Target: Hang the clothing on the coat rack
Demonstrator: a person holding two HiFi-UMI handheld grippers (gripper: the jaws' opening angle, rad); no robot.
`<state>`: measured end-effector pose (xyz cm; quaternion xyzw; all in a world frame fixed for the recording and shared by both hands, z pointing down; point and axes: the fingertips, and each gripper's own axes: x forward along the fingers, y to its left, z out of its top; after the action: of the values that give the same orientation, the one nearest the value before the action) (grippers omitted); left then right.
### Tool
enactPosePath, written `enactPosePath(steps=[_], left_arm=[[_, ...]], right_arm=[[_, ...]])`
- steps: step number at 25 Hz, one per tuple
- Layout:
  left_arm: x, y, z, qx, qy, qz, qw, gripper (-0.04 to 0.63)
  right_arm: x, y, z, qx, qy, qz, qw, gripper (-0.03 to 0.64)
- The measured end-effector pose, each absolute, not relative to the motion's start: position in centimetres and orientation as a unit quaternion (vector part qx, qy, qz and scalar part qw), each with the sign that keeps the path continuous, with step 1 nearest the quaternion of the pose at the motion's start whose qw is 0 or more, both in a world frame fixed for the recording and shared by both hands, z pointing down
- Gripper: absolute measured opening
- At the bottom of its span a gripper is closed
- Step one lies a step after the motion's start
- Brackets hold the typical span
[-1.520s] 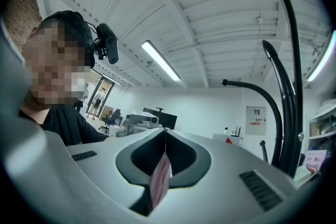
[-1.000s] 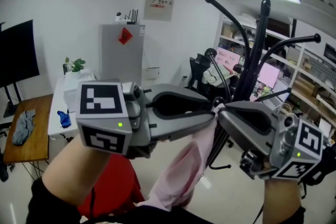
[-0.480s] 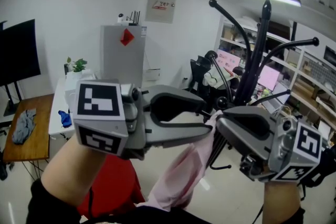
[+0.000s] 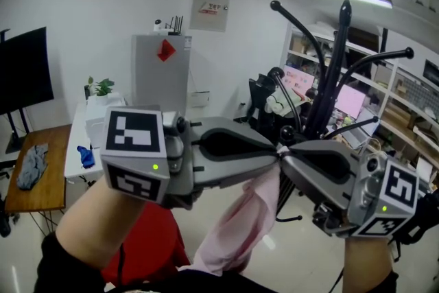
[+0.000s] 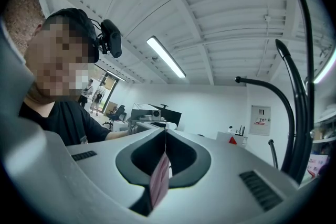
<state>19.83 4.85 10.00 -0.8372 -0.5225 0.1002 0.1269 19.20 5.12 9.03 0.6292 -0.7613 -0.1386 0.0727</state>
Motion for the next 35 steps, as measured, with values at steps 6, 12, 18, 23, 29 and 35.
enactPosePath(steps=[6, 12, 18, 23, 29, 35], left_arm=[[20.0, 4.7, 9.8, -0.839, -0.513, 0.113, 0.140, 0.003], [20.5, 3.9, 9.2, -0.844, -0.482, 0.133, 0.193, 0.000], [21.6, 3.9, 8.3, -0.847, -0.458, 0.127, 0.236, 0.000], [23.1, 4.2, 7.9, -0.844, -0.455, 0.113, 0.261, 0.000], [23.4, 4.0, 7.7, -0.837, -0.469, 0.115, 0.257, 0.000], [23.5, 3.1, 7.8, -0.842, -0.463, 0.107, 0.256, 0.000]], right_arm=[[19.4, 5.1, 8.9, 0.630, -0.758, -0.150, 0.080, 0.003], [19.8, 4.7, 8.9, 0.642, -0.749, -0.140, 0.081, 0.002], [21.0, 5.0, 8.2, 0.658, -0.735, -0.140, 0.082, 0.002], [22.6, 5.4, 7.7, 0.668, -0.728, -0.135, 0.070, 0.003], [23.0, 5.1, 7.7, 0.666, -0.732, -0.128, 0.063, 0.003], [22.9, 4.5, 7.8, 0.664, -0.735, -0.117, 0.061, 0.003]])
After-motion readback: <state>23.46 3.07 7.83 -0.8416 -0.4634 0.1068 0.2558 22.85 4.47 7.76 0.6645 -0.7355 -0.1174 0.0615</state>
